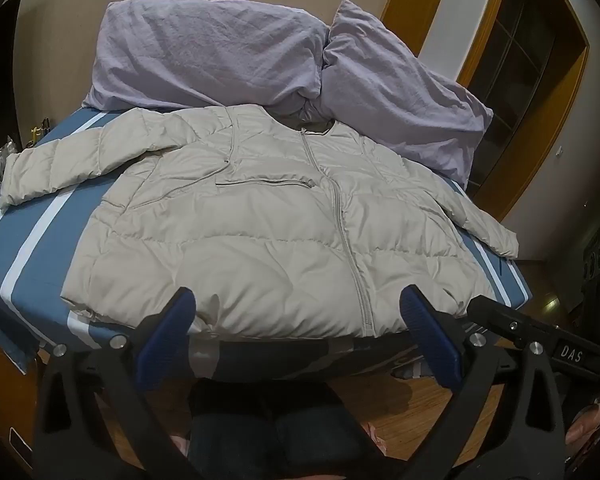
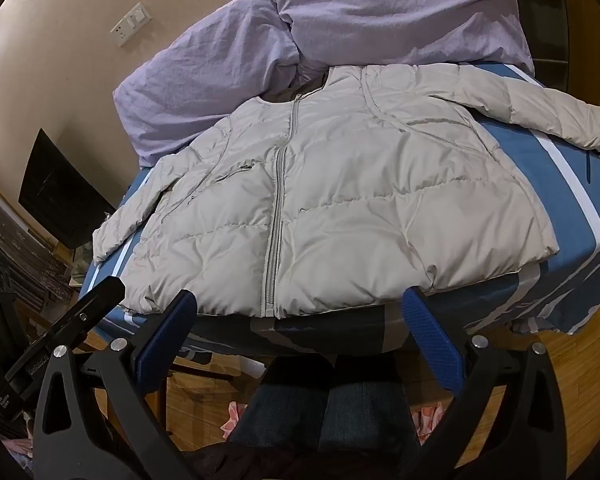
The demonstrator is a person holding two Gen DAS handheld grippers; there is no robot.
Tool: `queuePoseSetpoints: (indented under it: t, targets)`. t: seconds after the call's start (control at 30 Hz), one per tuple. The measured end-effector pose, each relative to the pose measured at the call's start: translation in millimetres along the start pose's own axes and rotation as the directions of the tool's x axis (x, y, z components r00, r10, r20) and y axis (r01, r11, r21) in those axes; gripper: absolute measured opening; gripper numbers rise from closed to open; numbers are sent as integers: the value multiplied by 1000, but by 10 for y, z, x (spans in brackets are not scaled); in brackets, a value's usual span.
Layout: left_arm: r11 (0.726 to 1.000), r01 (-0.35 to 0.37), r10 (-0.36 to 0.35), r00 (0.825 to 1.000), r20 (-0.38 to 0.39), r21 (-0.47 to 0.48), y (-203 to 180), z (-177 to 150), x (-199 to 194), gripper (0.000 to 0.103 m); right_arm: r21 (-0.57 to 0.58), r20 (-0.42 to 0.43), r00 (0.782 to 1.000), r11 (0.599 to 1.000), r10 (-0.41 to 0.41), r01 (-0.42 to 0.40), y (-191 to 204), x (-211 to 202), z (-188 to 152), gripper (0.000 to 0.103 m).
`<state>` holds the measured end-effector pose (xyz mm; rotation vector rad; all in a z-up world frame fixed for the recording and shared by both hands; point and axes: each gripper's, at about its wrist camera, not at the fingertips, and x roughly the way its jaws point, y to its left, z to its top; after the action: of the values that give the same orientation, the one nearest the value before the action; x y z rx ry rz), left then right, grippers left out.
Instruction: Fold large clothes
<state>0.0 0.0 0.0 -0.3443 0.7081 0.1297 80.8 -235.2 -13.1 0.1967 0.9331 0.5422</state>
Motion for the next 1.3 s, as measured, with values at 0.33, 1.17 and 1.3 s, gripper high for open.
queuePoseSetpoints:
  t: [0.33,1.17,1.3]
  targets:
    - [1000,-3,3,1000,-2,2,-1,0,1,101,2,-2,1000,1000,0,0,-6,13,4,102]
    - [1000,-3,3,1000,-4,2,-1,-1,2,101,-3,-5,1000,1000,-2,2,1,29,18,102]
    - [1000,-2,2,1000,-4,1,-1,-1,2,101,-3,-5,1000,1000,-2,2,1,32,23,102]
